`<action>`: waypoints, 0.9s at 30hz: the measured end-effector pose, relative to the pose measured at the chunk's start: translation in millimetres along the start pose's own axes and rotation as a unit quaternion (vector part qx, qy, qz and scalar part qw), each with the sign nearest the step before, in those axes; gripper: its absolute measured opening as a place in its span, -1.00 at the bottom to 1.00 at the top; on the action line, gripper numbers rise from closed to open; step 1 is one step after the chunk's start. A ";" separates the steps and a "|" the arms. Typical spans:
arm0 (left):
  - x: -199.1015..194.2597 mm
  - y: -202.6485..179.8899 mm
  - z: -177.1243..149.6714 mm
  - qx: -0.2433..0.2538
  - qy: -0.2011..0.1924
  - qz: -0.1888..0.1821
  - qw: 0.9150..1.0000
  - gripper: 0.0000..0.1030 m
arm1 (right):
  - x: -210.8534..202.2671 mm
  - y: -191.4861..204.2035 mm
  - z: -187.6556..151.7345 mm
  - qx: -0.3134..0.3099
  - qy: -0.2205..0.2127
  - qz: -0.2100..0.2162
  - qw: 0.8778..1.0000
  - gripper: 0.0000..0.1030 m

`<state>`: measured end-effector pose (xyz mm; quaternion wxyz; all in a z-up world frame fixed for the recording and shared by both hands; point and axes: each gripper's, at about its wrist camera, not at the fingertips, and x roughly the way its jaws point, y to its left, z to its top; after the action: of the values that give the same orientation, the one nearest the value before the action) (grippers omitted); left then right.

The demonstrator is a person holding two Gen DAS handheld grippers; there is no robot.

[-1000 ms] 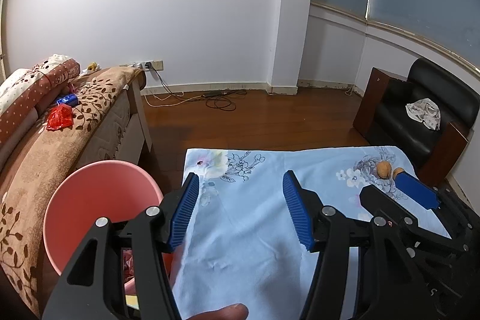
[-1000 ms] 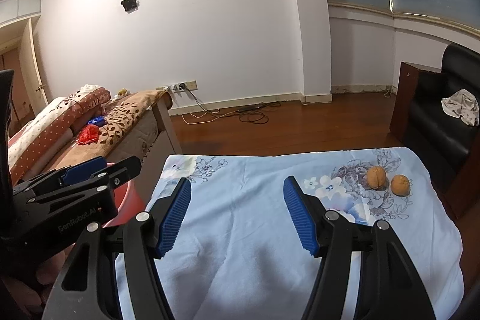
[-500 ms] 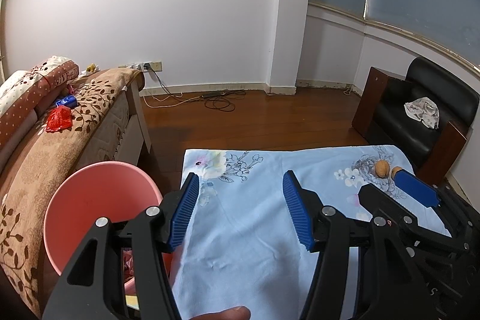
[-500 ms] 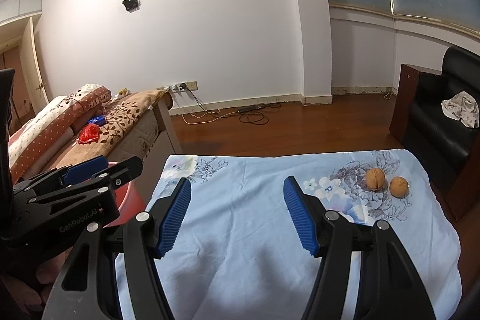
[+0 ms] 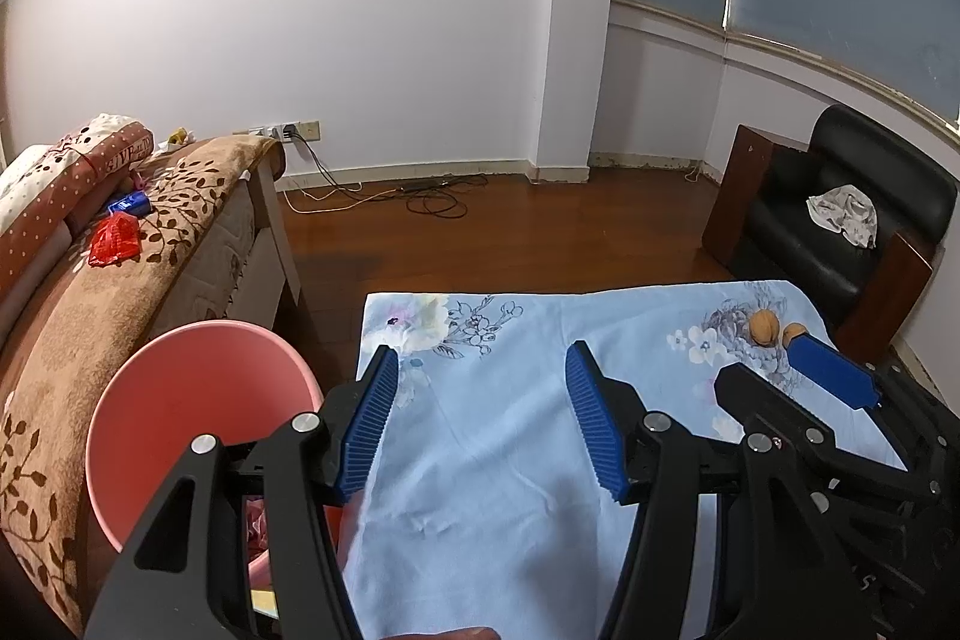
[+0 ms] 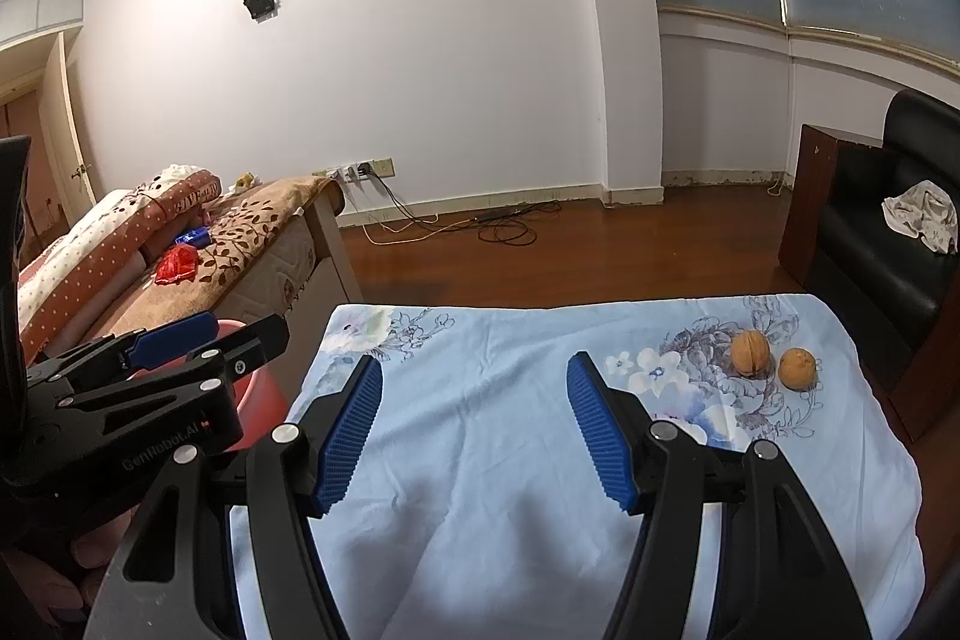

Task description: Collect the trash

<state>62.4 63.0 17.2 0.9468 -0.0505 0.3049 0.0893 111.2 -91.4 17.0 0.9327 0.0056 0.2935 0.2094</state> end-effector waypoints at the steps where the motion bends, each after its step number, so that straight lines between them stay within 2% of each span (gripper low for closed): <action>1: 0.3 -0.2 -0.2 0.001 0.000 0.000 1.000 0.14 | 0.0 0.0 0.1 0.000 0.000 0.000 1.000 0.23; 27: 10.7 -22.0 -6.0 0.032 0.017 -0.010 0.999 0.14 | -0.6 -17.7 -8.5 0.021 0.005 -0.012 1.000 0.23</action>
<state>72.0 42.1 7.0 0.9435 -0.0251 0.3230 0.0689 112.9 -108.7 7.9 0.9332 0.0207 0.3030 0.1920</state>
